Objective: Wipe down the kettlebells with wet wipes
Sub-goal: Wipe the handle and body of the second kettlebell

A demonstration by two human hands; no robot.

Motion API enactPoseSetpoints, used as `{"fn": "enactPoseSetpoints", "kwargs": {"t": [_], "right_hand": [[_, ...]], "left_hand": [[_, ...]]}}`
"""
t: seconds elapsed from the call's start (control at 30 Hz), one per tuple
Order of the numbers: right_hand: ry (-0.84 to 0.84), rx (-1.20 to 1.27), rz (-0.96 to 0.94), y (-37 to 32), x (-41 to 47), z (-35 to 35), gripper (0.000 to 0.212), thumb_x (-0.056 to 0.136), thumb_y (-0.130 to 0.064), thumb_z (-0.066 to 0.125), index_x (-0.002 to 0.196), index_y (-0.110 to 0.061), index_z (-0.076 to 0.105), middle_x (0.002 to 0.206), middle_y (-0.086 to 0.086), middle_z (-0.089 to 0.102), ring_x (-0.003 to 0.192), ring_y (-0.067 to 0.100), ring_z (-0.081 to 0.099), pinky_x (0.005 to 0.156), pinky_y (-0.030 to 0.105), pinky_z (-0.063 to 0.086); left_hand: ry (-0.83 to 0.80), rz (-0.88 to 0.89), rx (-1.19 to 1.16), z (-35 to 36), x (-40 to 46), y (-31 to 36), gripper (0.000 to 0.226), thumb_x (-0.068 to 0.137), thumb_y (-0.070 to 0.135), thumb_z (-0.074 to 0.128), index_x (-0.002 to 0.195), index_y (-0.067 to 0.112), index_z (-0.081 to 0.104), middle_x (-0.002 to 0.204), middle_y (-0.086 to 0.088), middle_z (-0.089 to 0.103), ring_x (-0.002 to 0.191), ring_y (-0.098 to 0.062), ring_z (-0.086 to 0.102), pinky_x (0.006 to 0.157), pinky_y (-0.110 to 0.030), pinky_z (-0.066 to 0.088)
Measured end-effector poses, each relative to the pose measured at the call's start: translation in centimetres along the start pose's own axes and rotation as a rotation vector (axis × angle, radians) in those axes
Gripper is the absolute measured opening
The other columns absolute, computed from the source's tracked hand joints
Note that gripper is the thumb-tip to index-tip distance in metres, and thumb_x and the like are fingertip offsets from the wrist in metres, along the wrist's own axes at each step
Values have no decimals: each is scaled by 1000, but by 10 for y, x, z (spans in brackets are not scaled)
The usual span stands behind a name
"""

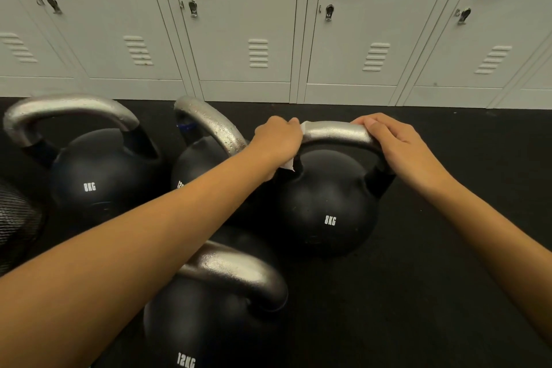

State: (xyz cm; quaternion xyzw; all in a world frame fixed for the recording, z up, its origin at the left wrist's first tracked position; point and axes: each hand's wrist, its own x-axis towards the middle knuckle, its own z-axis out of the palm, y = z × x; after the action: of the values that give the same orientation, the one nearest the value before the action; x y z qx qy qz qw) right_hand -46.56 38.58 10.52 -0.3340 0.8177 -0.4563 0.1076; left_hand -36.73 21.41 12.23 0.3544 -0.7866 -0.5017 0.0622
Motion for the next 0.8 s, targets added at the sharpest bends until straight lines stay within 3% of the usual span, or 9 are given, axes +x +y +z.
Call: {"fn": "enactPoseSetpoints", "kwargs": {"t": [0.07, 0.13, 0.2, 0.33, 0.4, 0.47, 0.57, 0.7, 0.8], "right_hand": [[1, -4, 0, 0, 0, 0, 31, 106, -32, 37, 106, -30, 67, 101, -12, 66, 91, -4, 56, 72, 0, 36], [0, -8, 0, 1, 0, 0, 31, 105, -32, 37, 106, -30, 67, 101, -11, 66, 92, -2, 56, 73, 1, 37], [3, -3, -3, 1, 0, 0, 31, 105, -32, 37, 107, -30, 67, 101, -10, 66, 93, 0, 56, 73, 1, 37], [30, 12, -6, 2, 0, 3, 30, 105, -32, 37, 105, -31, 68, 98, -11, 66, 90, 0, 56, 73, 4, 38], [47, 19, -13, 3, -2, 5, 31, 106, -32, 37, 103, -31, 67, 93, -15, 65, 83, -4, 55, 67, 3, 37], [58, 22, -17, 2, -4, 6, 31, 106, -33, 36, 103, -32, 67, 90, -18, 64, 78, -7, 54, 65, 3, 37], [80, 28, -27, 1, -6, 7, 30, 106, -32, 36, 101, -33, 66, 92, -17, 65, 85, -7, 55, 70, 3, 37], [99, 25, -32, 4, -6, 9, 30, 105, -33, 37, 101, -35, 66, 95, -17, 65, 92, -1, 57, 78, 11, 40], [115, 27, -43, 6, -5, 11, 29, 105, -32, 38, 100, -35, 66, 97, -15, 66, 93, 0, 57, 76, 9, 39]], "left_hand": [[-33, -71, -55, 0, -3, 2, 41, 98, 34, 34, 125, 8, 51, 119, -14, 56, 101, -31, 60, 91, -41, 52], [-44, -8, 22, 1, -6, 8, 39, 99, 33, 34, 122, 9, 54, 115, -12, 57, 91, -24, 58, 79, -34, 51], [-30, 115, 130, 3, -10, 14, 36, 100, 31, 35, 116, 10, 59, 109, -10, 57, 76, -14, 50, 59, -23, 38], [-14, 179, 199, 11, -12, 19, 34, 101, 27, 35, 115, 7, 58, 112, -12, 55, 78, -16, 49, 53, -24, 30], [24, 112, 160, 10, -10, 15, 35, 102, 28, 32, 118, 6, 53, 113, -11, 52, 84, -20, 48, 59, -28, 34], [39, 13, 87, 6, -10, 11, 37, 101, 30, 31, 122, 5, 49, 114, -10, 52, 93, -24, 51, 78, -31, 43], [40, -43, 11, 4, -10, 7, 36, 99, 29, 33, 122, 7, 49, 119, -15, 54, 101, -29, 56, 92, -38, 49], [94, 71, 80, 7, -15, 10, 25, 98, 24, 37, 94, 5, 53, 109, -16, 58, 74, -20, 50, 56, -25, 33], [116, 156, 143, 10, -21, 15, 26, 98, 23, 37, 79, 7, 45, 100, -18, 58, 74, -25, 50, 52, -26, 28]]}}
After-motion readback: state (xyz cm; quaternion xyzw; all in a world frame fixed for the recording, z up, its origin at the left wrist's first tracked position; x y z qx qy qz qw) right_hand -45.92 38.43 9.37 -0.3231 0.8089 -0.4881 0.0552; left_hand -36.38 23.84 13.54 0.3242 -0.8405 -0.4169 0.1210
